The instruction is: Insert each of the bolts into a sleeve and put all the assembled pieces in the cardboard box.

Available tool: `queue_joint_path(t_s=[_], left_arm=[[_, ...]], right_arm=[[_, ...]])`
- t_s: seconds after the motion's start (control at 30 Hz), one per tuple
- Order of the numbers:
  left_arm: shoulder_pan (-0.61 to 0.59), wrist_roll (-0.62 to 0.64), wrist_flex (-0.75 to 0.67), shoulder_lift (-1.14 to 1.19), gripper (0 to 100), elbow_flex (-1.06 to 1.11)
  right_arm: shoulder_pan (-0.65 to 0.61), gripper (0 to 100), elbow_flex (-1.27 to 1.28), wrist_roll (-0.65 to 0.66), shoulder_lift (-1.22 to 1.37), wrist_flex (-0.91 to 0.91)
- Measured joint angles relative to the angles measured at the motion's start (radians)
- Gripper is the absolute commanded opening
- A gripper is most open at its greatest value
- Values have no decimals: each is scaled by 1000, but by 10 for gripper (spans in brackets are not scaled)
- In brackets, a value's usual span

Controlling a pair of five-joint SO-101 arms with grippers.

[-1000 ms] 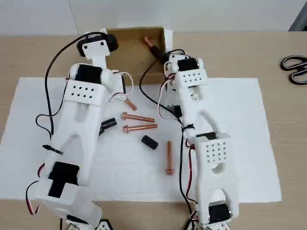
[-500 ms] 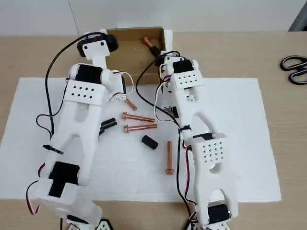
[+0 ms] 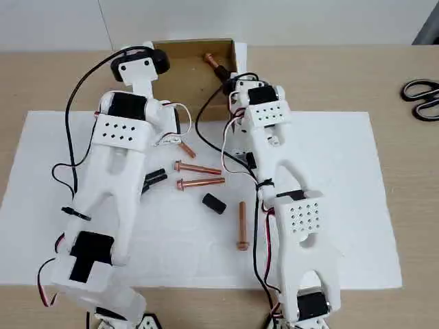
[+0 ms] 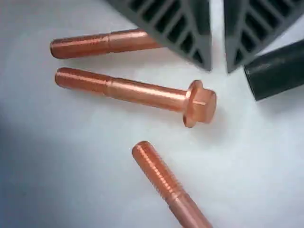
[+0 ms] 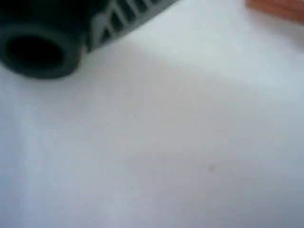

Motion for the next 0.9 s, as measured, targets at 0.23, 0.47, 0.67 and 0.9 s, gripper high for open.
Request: queue_joint_path(t_s=[0.23, 0.47, 0.67, 0.9], left_arm=[[0, 58, 0, 9, 15, -5], [9, 164, 6, 63, 15, -114], [15, 311, 94, 298, 15, -281], [15, 399, 210, 615, 17, -651]], right_arm=[[2, 7, 0, 12, 2, 0], [-3, 6, -6, 12, -61, 37], [29, 5, 18, 20, -259, 44], [68, 5, 129, 20, -457, 48]])
